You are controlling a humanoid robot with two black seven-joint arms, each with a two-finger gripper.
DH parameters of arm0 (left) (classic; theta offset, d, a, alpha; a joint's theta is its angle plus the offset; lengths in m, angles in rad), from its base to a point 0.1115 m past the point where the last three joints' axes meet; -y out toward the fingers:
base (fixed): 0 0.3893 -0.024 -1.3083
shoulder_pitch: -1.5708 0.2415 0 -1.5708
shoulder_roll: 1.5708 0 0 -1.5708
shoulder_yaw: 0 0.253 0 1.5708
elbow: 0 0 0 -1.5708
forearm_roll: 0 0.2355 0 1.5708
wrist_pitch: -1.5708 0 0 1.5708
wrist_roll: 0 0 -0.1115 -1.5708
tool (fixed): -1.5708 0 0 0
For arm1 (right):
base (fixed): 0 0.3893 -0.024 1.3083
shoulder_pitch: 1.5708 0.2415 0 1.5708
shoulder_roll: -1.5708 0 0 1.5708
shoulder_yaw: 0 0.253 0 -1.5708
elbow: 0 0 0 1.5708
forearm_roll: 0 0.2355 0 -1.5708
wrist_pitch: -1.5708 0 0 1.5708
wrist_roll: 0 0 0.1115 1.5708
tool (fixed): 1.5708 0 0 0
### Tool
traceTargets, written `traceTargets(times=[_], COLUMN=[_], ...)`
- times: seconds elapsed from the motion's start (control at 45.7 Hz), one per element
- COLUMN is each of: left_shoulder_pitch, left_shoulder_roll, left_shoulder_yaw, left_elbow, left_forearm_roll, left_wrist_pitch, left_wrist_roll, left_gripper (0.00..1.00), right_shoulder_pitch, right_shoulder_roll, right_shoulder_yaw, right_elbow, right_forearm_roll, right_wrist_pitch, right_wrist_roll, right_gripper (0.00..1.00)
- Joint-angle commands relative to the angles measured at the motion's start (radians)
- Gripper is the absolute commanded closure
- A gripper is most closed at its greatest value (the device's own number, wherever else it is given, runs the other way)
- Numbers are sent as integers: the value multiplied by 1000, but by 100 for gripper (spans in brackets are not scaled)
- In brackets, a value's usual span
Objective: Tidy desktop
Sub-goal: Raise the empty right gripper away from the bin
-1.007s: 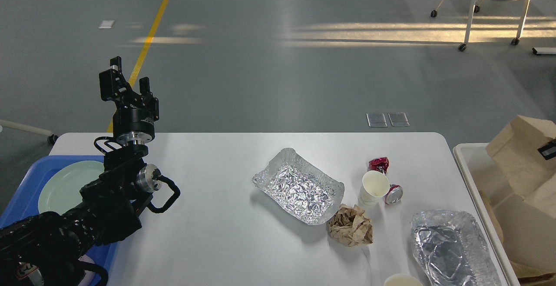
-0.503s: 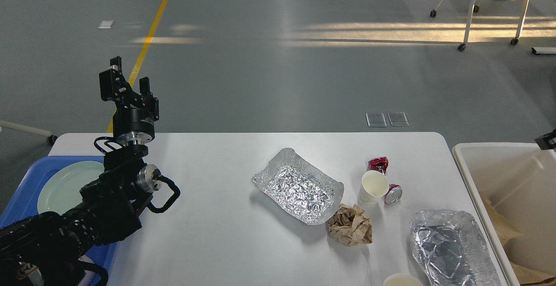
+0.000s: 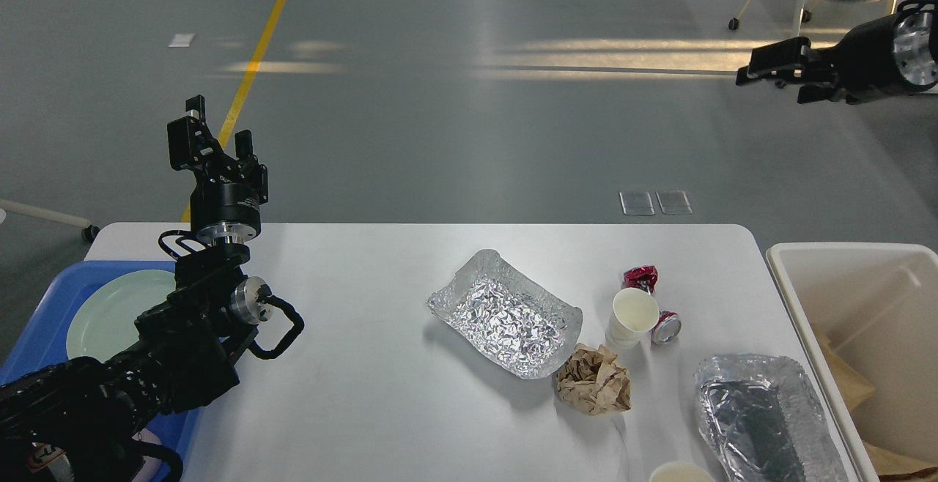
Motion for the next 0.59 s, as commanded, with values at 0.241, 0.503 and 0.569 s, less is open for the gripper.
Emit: traceTargets(times=[0.241, 0.503, 0.569], left_shoulder_pitch=[0, 0, 0], left_shoulder_roll=[1, 1, 1], left_shoulder_yaw=[0, 0, 0], left_elbow=[0, 0, 0], left_forearm_roll=[0, 0, 2], left_wrist_pitch=[0, 0, 0], left_wrist_roll=[0, 0, 0], left_gripper=[4, 4, 4], right_shoulder_pitch=[434, 675, 732], right_shoulder_roll=[22, 4, -4], right_shoulder_yaw=[21, 64, 75], right_elbow=[147, 161, 161], right_forearm_roll=[159, 179, 179], right_wrist_pitch=[326, 326, 326], right_wrist_roll=[0, 1, 1], right_gripper=[0, 0, 0])
